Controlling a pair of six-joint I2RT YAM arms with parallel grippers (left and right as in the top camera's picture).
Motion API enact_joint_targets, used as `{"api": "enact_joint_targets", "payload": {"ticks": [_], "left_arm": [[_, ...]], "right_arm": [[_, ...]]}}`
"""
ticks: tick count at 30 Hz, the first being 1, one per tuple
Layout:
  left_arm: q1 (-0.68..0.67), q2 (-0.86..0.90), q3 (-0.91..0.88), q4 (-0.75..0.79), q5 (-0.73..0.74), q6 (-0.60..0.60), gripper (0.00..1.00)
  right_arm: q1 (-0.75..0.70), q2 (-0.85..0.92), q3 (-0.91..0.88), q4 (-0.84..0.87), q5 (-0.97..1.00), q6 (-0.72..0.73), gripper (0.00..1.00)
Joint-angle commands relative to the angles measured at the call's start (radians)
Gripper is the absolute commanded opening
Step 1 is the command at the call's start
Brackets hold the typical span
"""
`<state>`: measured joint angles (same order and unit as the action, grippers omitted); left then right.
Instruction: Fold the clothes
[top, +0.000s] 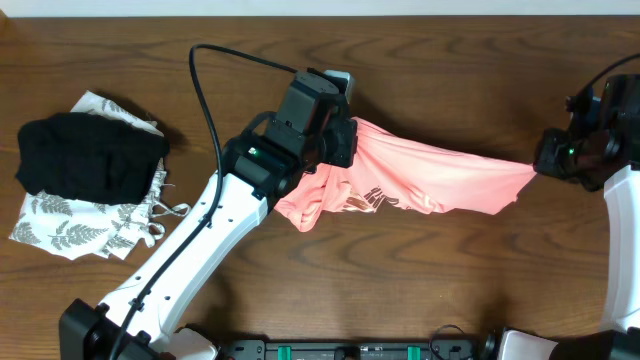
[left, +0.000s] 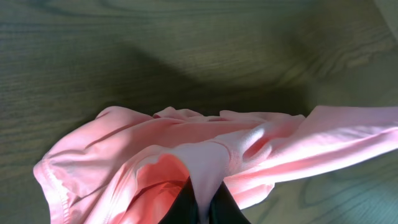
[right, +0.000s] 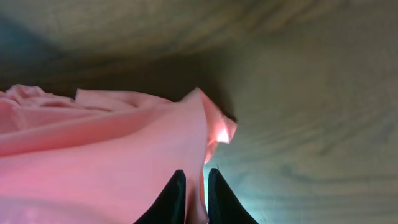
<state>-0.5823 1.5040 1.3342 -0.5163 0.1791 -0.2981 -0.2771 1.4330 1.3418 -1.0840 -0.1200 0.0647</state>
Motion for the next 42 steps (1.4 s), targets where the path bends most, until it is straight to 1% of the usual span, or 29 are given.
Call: {"api": "enact_joint_targets", "payload": {"ticks": [1, 4, 8, 12, 14, 16, 18, 19, 22, 24, 31, 35, 37, 42], "left_arm": [[0.010, -0.017, 0.005, 0.001, -0.018, 0.018, 0.06], [0.010, -0.017, 0.005, 0.002, -0.018, 0.018, 0.06], [0.010, -0.018, 0.005, 0.001, -0.018, 0.017, 0.06], [0.010, -0.018, 0.005, 0.002, -0.018, 0.017, 0.06], [0.010, -0.018, 0.005, 0.001, -0.017, 0.016, 0.06], [0.010, -0.018, 0.005, 0.001, -0.016, 0.013, 0.06], [0.009, -0.018, 0.005, 0.001, -0.014, 0.009, 0.06], [0.009, -0.018, 0.005, 0.001, -0.014, 0.009, 0.06], [0.009, -0.018, 0.005, 0.001, -0.014, 0.009, 0.06], [0.009, -0.018, 0.005, 0.001, -0.014, 0.009, 0.06], [0.009, -0.018, 0.005, -0.003, -0.014, 0.009, 0.06], [0.009, -0.018, 0.005, -0.008, -0.014, 0.009, 0.06], [0.009, -0.018, 0.005, -0.014, -0.014, 0.007, 0.06], [0.009, -0.017, 0.005, -0.022, -0.015, 0.005, 0.06]], "right_arm": [[0.003, -0.006, 0.017, 0.014, -0.031, -0.044, 0.11], [0.003, -0.006, 0.017, -0.002, -0.067, -0.043, 0.06], [0.004, -0.006, 0.016, -0.087, -0.185, -0.044, 0.06], [0.003, -0.006, 0.016, -0.132, -0.156, -0.047, 0.05], [0.003, -0.006, 0.016, -0.126, -0.135, -0.043, 0.07], [0.003, -0.005, 0.006, -0.093, -0.119, -0.032, 0.10], [0.003, 0.004, -0.022, -0.027, -0.112, -0.013, 0.14], [0.003, 0.013, -0.035, 0.002, -0.113, -0.005, 0.20], [0.003, 0.060, -0.079, 0.102, -0.114, 0.011, 0.31], [0.003, 0.106, -0.108, 0.159, -0.127, 0.029, 0.36], [0.006, 0.337, -0.131, 0.270, -0.296, 0.035, 0.34], [0.010, 0.445, -0.131, 0.336, -0.454, 0.034, 0.33], [0.016, 0.477, -0.131, 0.354, -0.495, 0.035, 0.32], [0.040, 0.502, -0.131, 0.366, -0.512, 0.030, 0.30]]}}
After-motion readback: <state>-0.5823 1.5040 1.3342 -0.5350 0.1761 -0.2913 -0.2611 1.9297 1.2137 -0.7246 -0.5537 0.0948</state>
